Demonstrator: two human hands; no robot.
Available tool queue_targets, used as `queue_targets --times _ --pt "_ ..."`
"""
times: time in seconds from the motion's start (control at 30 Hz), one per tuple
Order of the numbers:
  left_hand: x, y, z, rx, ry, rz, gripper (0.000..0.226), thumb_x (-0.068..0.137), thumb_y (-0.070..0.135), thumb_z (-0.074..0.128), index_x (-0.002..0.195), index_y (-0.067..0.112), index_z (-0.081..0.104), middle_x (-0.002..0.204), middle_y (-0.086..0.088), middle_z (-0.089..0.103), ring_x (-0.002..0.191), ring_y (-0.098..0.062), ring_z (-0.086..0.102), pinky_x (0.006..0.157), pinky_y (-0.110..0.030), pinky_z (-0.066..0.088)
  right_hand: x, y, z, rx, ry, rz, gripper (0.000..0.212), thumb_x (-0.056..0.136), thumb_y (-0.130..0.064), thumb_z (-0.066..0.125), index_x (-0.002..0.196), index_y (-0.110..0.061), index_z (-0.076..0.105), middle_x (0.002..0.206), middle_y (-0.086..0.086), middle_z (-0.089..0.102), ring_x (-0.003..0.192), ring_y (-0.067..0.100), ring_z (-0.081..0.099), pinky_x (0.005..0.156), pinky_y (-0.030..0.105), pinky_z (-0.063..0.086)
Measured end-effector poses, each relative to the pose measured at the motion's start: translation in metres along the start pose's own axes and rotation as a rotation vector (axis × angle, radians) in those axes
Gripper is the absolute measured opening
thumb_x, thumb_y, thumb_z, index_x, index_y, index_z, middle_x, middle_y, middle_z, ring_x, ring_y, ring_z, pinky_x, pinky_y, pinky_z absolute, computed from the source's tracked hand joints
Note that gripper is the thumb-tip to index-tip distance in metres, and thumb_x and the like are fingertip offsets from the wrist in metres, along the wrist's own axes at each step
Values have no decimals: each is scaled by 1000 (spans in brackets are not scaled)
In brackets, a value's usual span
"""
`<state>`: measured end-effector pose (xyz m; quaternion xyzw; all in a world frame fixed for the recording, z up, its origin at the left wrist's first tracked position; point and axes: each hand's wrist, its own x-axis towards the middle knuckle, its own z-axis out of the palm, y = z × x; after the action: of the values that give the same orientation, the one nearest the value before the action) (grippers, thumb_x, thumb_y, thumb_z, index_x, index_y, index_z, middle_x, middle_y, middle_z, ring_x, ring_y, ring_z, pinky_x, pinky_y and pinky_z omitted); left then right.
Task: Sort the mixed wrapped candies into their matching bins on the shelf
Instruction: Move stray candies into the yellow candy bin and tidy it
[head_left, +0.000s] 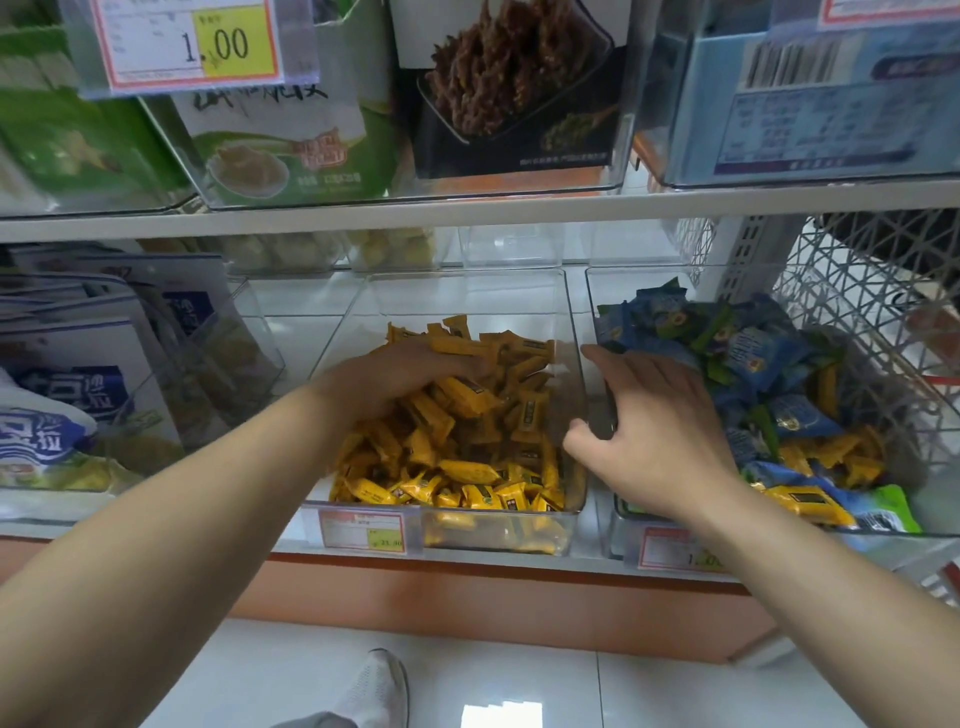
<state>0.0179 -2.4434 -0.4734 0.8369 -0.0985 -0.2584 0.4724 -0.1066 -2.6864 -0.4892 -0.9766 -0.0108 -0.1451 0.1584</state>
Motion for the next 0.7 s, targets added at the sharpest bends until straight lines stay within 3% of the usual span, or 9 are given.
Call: queue_targets --times 0.07,0.17,0.27,0.37,0.43,0.5,0.6,0.63,0.7 --pt "-2 1 -6 -15 25 -2 42 59 57 84 95 38 77 97 7 77 84 -11 74 66 -23 57 0 0 0 0 0 -3 74 73 -57 50 143 -33 43 129 -2 59 124 24 46 106 42 35" --pt "-7 5 -13 20 90 78 52 61 50 88 109 37 73 111 6 74 107 -17 68 95 -34 52 0 0 -1 -3 -4 5 76 73 -60 47 144 -33 42 132 -3 58 126 24 45 107 41 34" --pt "-21 12 -19 220 153 93 52 66 47 87 111 58 63 110 25 67 106 -4 61 94 -19 46 0 -4 -5 -20 -48 17 78 74 -62 46 146 -35 38 137 -4 55 129 23 43 109 41 33" --pt "-34 13 -23 337 200 -19 80 75 39 84 145 41 43 138 8 53 127 -17 49 109 -37 40 0 -10 -14 -27 -96 21 79 76 -60 51 149 -36 35 143 -3 50 133 25 42 112 42 34" --pt "-46 12 -21 324 296 -4 61 84 32 77 139 34 52 134 3 61 124 -20 55 107 -39 43 0 -14 -22 -54 -90 -3 81 76 -57 58 149 -32 33 145 -1 47 133 27 42 109 44 39" --pt "-63 8 -13 332 470 66 40 90 25 69 128 30 62 127 4 65 115 -16 59 97 -31 47 0 -21 -32 -85 -35 -64 80 77 -54 64 147 -28 38 144 1 48 131 28 44 102 44 47" --pt "-82 -10 12 356 596 66 51 90 28 65 139 23 51 130 -6 62 115 -25 59 94 -33 47 14 -38 -40 -3 -11 -185 60 84 -46 63 140 -27 50 139 -1 51 122 24 53 86 34 50" --pt "-84 -16 21 358 576 11 58 89 36 64 142 20 46 127 -11 62 113 -30 60 96 -39 49 25 -46 -37 42 -81 -204 58 86 -46 61 140 -29 49 138 -2 51 119 22 56 83 30 49" --pt "-83 -26 35 332 520 -110 62 84 51 62 134 17 50 118 -12 63 108 -33 60 95 -44 50 52 -66 -25 136 -306 -169 63 88 -48 60 146 -29 41 143 0 48 124 23 53 93 32 46"
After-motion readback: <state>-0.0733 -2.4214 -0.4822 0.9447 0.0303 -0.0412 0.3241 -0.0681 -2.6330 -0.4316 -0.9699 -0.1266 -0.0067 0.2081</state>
